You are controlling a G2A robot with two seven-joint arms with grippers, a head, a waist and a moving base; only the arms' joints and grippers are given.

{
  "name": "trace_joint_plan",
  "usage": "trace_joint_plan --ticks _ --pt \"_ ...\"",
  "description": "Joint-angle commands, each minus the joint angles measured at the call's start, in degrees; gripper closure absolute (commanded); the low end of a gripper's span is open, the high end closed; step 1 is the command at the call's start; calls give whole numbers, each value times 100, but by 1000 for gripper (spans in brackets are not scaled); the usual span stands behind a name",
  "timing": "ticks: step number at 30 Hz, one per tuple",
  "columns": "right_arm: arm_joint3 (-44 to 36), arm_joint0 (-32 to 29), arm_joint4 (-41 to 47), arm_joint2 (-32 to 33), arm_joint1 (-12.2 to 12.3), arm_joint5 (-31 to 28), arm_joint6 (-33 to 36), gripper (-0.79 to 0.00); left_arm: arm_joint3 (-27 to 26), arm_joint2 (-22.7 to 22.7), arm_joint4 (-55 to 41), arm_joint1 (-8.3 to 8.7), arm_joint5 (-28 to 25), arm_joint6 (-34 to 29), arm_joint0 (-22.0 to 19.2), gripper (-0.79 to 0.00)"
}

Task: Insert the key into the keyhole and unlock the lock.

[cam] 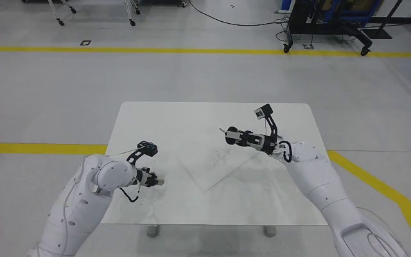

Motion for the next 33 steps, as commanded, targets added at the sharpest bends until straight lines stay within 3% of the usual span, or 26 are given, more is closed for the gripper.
trace_joint_plan --ticks 1,7,11,15,21,23,29,33 --pt "0 0 0 0 0 0 0 0 9 26 33 2 41 -11 -10 -249" --pt "0 0 0 0 0 0 0 0 1 96 205 9 237 11 32 -111" --pt "0 0 0 0 0 0 0 0 51 186 362 -2 401 60 -6 -108" --pt "0 0 0 0 0 0 0 0 91 219 399 -5 442 78 -54 0" --pt "0 0 0 0 0 0 0 0 89 232 420 -3 462 127 -66 0" --pt "0 0 0 0 0 0 0 0 90 245 423 -3 460 142 -70 -191" --pt "0 0 0 0 0 0 0 0 93 272 399 -5 442 183 -82 -292" --pt "0 0 0 0 0 0 0 0 86 276 387 -1 431 196 -79 -296"
